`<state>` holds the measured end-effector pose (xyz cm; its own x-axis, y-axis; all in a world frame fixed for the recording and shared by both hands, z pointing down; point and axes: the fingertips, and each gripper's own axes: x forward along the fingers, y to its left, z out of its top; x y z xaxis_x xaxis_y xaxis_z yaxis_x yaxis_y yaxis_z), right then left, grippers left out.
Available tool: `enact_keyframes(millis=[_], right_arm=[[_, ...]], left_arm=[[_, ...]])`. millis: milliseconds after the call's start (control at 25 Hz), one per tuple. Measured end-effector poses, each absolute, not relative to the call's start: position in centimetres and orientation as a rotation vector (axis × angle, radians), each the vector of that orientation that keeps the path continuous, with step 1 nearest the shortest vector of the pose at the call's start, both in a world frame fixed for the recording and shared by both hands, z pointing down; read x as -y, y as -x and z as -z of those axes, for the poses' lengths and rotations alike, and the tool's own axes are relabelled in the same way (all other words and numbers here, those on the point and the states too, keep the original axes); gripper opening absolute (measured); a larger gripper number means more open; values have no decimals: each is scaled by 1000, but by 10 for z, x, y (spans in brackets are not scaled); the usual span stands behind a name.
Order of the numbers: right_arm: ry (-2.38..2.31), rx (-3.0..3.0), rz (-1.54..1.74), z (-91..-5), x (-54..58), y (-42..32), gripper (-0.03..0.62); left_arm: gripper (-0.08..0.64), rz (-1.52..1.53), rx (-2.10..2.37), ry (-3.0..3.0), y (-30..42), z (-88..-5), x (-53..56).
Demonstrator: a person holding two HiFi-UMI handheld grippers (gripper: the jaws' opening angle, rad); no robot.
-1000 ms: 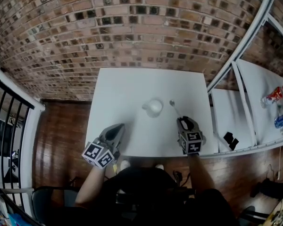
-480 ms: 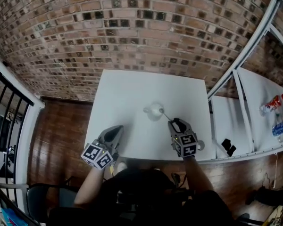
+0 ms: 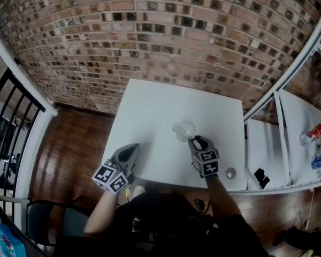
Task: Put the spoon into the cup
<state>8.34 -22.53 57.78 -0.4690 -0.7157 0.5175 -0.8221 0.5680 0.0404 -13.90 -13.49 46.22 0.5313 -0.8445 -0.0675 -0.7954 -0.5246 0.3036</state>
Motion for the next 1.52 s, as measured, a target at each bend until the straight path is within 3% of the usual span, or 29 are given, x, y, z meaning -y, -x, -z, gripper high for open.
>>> enact_keyframes(millis=[640, 920, 1040, 1520], right_arm=[[-1232, 2266, -332, -602, 243, -68, 129], [-1203, 2280, -317, -606, 246, -64, 132], [-1219, 2284, -324, -605, 243, -67, 184], [-1333, 2296, -287, -572, 227, -96, 184]], left_arm=[[5, 303, 1554, -2429, 196, -468, 115], [5, 285, 1548, -2425, 197, -474, 114], [5, 278, 1532, -2429, 195, -475, 114], [4, 282, 1424, -2486, 170, -474, 129]])
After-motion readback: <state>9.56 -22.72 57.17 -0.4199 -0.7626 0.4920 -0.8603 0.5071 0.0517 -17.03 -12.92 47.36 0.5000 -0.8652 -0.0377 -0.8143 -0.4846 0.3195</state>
